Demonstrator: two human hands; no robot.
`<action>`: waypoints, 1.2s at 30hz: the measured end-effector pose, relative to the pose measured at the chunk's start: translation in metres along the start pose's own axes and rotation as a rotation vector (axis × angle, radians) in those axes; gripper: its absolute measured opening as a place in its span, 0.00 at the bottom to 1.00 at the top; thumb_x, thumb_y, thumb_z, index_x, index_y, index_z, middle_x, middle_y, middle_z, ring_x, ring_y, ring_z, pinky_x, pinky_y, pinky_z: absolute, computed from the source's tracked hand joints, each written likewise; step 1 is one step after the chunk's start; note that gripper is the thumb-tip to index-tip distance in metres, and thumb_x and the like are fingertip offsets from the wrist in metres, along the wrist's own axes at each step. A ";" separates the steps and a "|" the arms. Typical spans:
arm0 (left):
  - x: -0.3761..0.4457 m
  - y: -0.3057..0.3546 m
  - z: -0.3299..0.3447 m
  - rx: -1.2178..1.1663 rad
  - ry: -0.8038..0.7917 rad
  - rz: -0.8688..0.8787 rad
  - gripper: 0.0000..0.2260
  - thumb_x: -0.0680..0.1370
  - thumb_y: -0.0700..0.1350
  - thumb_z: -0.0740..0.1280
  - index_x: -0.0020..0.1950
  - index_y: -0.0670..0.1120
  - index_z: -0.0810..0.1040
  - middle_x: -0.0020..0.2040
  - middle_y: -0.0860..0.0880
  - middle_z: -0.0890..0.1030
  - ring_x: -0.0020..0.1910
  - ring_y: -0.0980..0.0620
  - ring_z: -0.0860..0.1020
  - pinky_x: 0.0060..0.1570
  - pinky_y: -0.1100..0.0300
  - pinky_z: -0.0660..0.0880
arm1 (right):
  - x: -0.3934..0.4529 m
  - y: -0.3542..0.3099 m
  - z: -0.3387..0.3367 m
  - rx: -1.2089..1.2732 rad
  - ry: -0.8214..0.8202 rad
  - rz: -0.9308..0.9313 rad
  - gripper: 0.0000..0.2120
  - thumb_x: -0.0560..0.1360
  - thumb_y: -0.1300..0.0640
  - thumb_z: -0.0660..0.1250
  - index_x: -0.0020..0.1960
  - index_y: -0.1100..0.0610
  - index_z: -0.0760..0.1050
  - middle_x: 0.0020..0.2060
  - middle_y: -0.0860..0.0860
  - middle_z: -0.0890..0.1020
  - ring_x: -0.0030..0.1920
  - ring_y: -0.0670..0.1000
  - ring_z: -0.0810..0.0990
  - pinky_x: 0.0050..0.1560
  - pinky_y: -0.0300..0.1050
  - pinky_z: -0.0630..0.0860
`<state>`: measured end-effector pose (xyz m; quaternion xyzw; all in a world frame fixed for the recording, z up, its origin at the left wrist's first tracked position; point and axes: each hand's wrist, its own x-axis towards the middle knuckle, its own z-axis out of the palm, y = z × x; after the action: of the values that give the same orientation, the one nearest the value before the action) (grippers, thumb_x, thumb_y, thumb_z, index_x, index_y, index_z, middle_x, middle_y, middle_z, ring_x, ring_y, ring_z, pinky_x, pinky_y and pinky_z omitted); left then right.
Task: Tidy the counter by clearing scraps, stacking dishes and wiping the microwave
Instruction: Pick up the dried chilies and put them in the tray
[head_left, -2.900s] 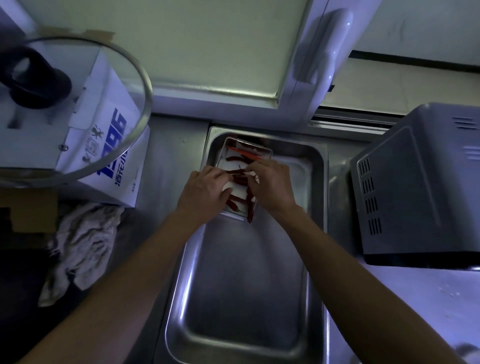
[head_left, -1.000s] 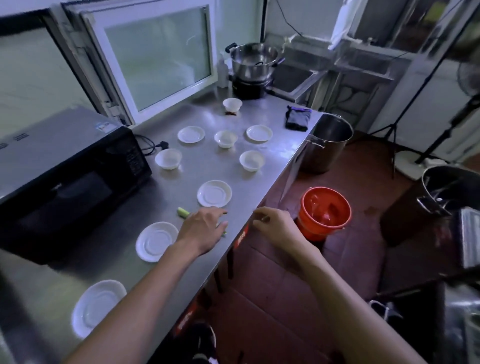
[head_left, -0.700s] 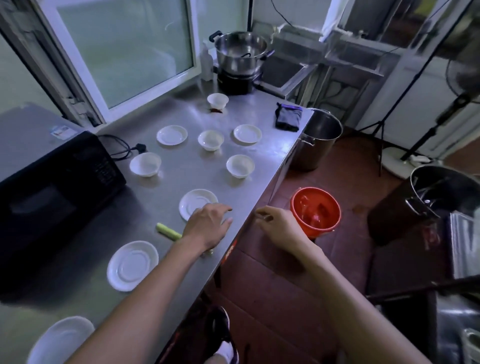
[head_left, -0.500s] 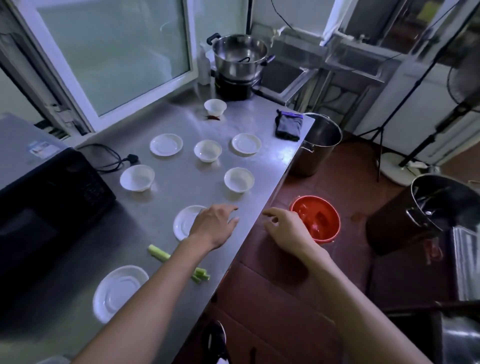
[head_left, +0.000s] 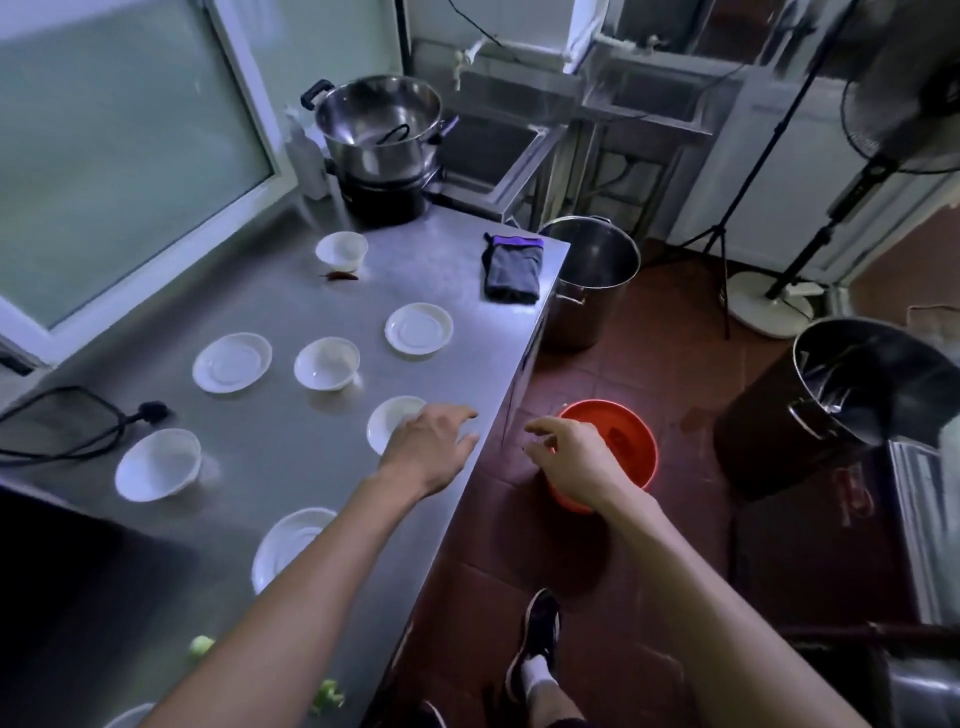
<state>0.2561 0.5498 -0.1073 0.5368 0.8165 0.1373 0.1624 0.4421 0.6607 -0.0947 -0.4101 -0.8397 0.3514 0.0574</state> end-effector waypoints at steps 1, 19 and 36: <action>0.013 0.005 0.001 0.016 -0.010 -0.005 0.18 0.81 0.54 0.61 0.69 0.51 0.75 0.67 0.50 0.78 0.65 0.46 0.75 0.64 0.51 0.71 | 0.012 0.005 -0.008 0.006 -0.002 -0.003 0.15 0.76 0.56 0.68 0.62 0.53 0.81 0.54 0.53 0.85 0.54 0.53 0.82 0.57 0.48 0.78; 0.127 -0.018 -0.016 -0.038 0.062 -0.373 0.17 0.81 0.55 0.61 0.70 0.54 0.73 0.69 0.53 0.76 0.65 0.48 0.75 0.61 0.53 0.71 | 0.216 0.009 -0.026 -0.082 -0.289 -0.237 0.16 0.78 0.52 0.66 0.65 0.51 0.78 0.60 0.49 0.82 0.53 0.49 0.80 0.50 0.42 0.75; 0.188 -0.151 -0.056 -0.223 0.291 -0.617 0.16 0.81 0.50 0.64 0.68 0.49 0.76 0.66 0.49 0.78 0.66 0.48 0.74 0.63 0.54 0.71 | 0.390 -0.098 0.056 -0.154 -0.457 -0.350 0.14 0.77 0.54 0.68 0.63 0.48 0.79 0.57 0.46 0.82 0.50 0.47 0.79 0.49 0.41 0.72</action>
<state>0.0377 0.6624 -0.1383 0.2186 0.9348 0.2449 0.1356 0.1007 0.8736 -0.1482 -0.1727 -0.9129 0.3547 -0.1044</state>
